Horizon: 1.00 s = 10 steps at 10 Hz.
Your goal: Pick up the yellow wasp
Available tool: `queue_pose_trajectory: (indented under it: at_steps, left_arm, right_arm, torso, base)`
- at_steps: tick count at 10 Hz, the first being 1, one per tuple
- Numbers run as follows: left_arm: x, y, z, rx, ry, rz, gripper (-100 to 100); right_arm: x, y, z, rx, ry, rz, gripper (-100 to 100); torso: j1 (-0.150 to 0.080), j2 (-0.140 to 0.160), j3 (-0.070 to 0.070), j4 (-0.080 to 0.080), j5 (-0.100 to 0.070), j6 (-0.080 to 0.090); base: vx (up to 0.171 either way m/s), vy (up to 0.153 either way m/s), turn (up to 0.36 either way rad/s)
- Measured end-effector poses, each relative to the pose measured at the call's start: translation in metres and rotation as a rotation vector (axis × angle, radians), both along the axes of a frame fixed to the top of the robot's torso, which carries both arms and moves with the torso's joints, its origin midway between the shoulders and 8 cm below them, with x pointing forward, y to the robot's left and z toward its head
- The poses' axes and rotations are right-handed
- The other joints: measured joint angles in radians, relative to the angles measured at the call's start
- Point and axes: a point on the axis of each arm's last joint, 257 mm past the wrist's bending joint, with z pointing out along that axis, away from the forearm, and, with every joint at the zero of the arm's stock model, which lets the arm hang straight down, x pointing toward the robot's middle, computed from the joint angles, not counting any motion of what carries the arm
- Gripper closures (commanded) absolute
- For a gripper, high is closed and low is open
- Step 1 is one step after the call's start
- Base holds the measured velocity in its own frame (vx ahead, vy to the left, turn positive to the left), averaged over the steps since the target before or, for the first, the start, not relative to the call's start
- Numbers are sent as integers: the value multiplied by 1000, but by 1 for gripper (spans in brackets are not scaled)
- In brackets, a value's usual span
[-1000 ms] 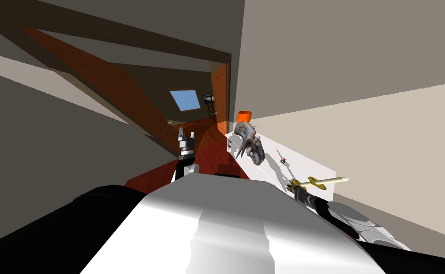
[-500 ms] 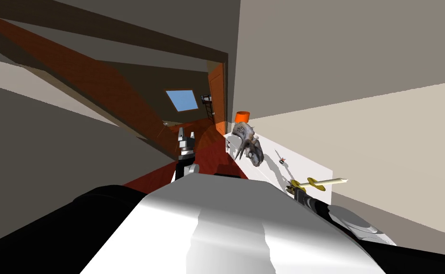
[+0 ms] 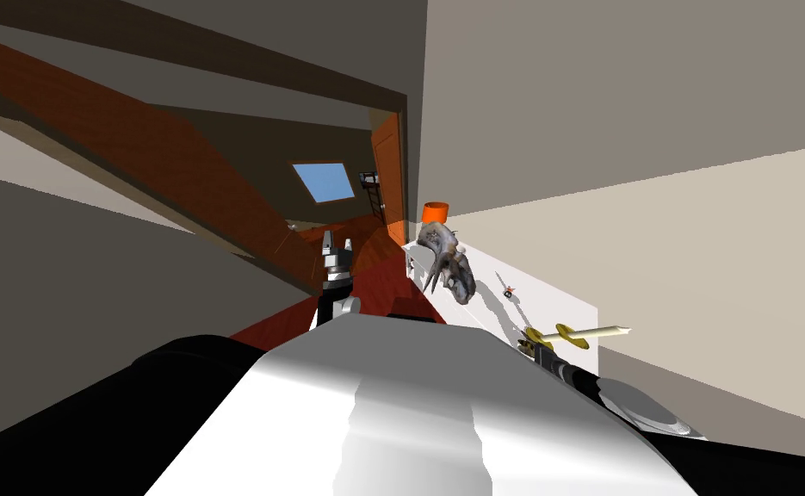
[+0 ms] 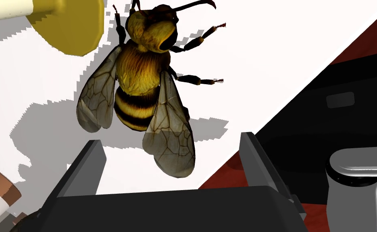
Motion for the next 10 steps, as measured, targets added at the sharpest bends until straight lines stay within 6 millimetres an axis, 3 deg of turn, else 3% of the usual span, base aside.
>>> queue_pose_trajectory:
  at_steps: [1, 5, 6, 7, 10]
  left_arm:
    - [0, 0, 0, 0, 0, 0, 0]
    - [0, 0, 0, 0, 0, 0, 0]
    - [0, 0, 0, 0, 0, 0, 0]
    - [0, 0, 0, 0, 0, 0, 0]
    - [0, 0, 0, 0, 0, 0, 0]
  right_arm:
    - [0, 0, 0, 0, 0, 0, 100]
    - [0, 0, 0, 0, 1, 1, 100]
    - [0, 0, 0, 0, 1, 0, 0]
    - [0, 0, 0, 0, 1, 0, 100]
    - [11, -4, 2, 7, -5, -10, 100]
  torso:
    - [1, 2, 1, 0, 0, 0]
    - [0, 3, 2, 1, 0, 0]
    - [0, 3, 2, 1, 0, 0]
    - [0, 3, 2, 1, 0, 0]
    - [1, 8, 5, 3, 0, -2]
  base:
    - [0, 0, 0]
    - [0, 0, 0]
    - [0, 0, 0]
    - [-49, 21, 82]
    - [-98, 21, 90]
